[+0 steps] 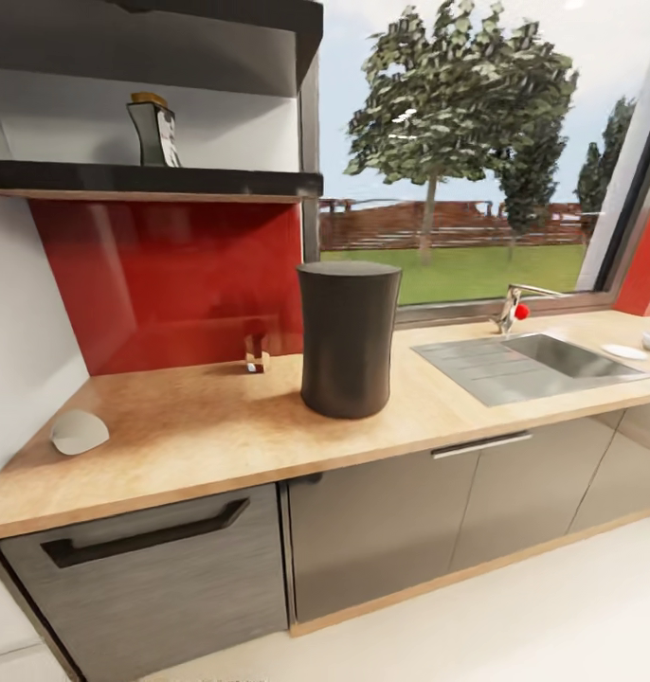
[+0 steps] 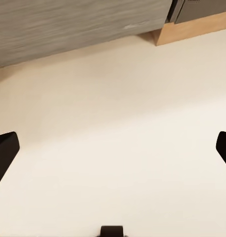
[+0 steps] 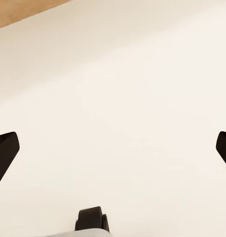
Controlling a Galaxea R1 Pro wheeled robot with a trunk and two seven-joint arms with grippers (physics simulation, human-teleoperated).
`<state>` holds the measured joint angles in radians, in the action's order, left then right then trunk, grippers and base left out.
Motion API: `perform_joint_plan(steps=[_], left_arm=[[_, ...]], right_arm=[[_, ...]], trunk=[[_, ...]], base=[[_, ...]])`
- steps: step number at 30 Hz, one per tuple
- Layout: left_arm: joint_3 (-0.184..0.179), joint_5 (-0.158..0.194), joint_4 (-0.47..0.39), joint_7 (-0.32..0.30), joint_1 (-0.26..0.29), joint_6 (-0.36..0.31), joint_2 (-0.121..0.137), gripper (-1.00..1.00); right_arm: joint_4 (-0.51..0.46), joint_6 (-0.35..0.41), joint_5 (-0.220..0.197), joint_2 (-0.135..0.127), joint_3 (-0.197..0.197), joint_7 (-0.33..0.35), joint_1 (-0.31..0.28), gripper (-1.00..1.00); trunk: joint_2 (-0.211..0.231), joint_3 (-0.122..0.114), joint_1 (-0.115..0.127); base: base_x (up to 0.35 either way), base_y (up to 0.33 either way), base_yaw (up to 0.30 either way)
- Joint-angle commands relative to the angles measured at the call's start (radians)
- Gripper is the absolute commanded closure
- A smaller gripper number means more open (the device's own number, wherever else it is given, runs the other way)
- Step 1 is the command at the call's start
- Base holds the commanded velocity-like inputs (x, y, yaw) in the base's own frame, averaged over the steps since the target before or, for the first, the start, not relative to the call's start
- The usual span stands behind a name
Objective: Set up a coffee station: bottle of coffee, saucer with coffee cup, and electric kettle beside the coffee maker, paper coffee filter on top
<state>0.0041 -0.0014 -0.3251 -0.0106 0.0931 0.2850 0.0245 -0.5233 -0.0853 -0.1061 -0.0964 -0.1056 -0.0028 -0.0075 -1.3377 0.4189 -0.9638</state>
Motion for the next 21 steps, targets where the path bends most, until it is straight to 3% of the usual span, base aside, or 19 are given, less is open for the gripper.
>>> perform_joint_plan(steps=[1, 21], left_arm=[[0.000, 0.000, 0.001, -0.001, 0.001, 0.003, 0.000, -1.00], [0.000, -0.003, 0.001, -0.001, 0.001, 0.003, 0.000, -1.00]], right_arm=[[0.000, -0.004, -0.011, 0.000, 0.001, 0.000, 0.000, -1.00], [0.000, -0.004, -0.011, 0.000, 0.001, 0.000, 0.000, -1.00]], trunk=[[0.007, -0.002, 0.004], [0.147, -0.065, 0.081]], base=[[0.000, 0.000, 0.277], [0.000, 0.000, 0.277]])
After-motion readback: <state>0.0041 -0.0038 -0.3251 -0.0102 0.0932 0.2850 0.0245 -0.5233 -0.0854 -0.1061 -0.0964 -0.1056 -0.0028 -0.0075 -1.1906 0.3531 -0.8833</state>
